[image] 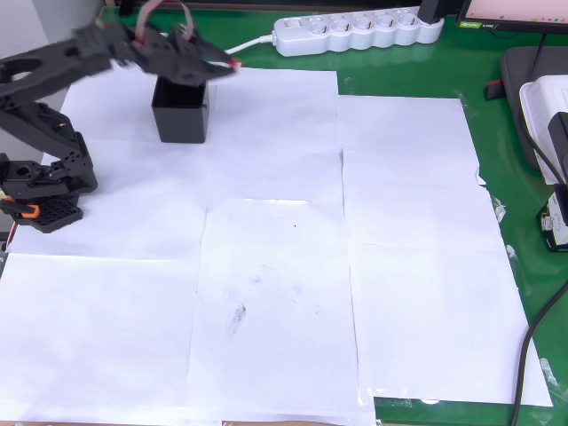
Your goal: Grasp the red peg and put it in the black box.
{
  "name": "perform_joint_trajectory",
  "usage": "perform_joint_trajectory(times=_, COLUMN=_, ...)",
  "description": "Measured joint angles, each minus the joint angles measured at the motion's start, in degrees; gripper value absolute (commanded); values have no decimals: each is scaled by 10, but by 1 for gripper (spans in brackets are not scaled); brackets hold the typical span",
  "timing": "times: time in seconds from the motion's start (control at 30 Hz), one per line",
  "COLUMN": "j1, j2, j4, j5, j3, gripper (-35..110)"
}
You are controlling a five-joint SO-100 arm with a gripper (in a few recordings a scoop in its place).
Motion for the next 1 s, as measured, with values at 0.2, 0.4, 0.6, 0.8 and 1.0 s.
perform_joint_trajectory(times=0.2, j1=-59, j2=25, j4=114, j5=40, j3=9, gripper=0)
perform_joint_trajectory(times=0.4, j1=-112, j2=74, j4=141, j5=93, j3=0, gripper=3)
perform_joint_trajectory(times=0.6, j1=-123, j2=112, j4=131, j5=134, j3=-4, gripper=2)
perform_joint_trajectory(times=0.8, j1=-110, j2=124, j4=102, j5=134, j3=-7, gripper=21)
perform_joint_trajectory(times=1.0, j1=-101, j2=124, j4=91, j5=131, j3=-7, gripper=23)
